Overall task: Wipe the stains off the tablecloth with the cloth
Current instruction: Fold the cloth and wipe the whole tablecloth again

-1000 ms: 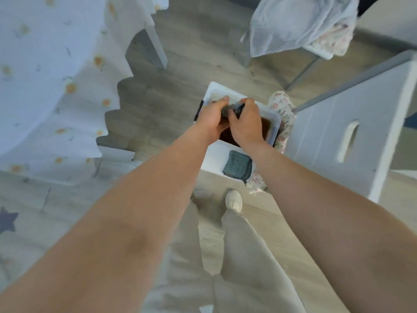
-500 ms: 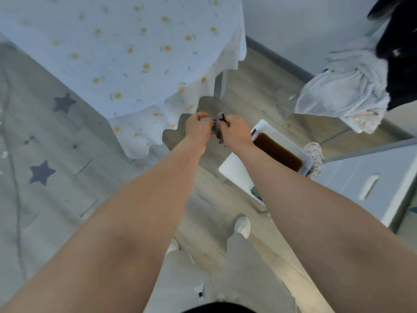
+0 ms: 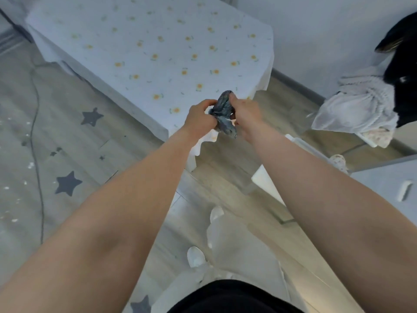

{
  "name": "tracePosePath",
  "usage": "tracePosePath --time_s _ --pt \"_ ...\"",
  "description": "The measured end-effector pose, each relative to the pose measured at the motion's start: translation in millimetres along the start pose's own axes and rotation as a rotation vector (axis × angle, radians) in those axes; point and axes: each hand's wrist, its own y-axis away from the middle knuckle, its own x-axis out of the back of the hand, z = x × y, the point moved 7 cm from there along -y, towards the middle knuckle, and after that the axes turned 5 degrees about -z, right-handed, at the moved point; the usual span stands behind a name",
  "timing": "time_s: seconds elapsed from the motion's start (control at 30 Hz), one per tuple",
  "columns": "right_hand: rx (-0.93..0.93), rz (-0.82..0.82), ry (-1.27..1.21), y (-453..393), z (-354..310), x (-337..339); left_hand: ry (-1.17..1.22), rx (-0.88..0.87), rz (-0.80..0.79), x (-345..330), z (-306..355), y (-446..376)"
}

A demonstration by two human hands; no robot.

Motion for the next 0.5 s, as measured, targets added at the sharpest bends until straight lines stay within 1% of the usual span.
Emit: tracePosePath --time_s 0.13,0.2,0.33,0.47,0.5 --pt "0.062 0.073 0.080 -29.0 -11.8 -15.8 0.147 0.028 -0.072 13.8 9.2 -24.8" --pt "0.069 0.077 0.067 -51.6 -24.1 -23.1 0.105 0.032 -0.109 20.5 10.0 -51.2" --pt "0.033 0.057 -0.082 -105.0 -56.5 -30.4 -0.032 0.030 -0.187 40.5 11.4 -104.0" --pt "0.023 -0.004 -0.260 -135.6 -112.0 -36.2 -0.130 0.067 -0.351 67.1 40.7 -140.5" --pt "0.029 -0.033 -0.313 -145.3 -129.4 -40.2 -0.106 0.075 -0.369 74.4 50.4 -151.8"
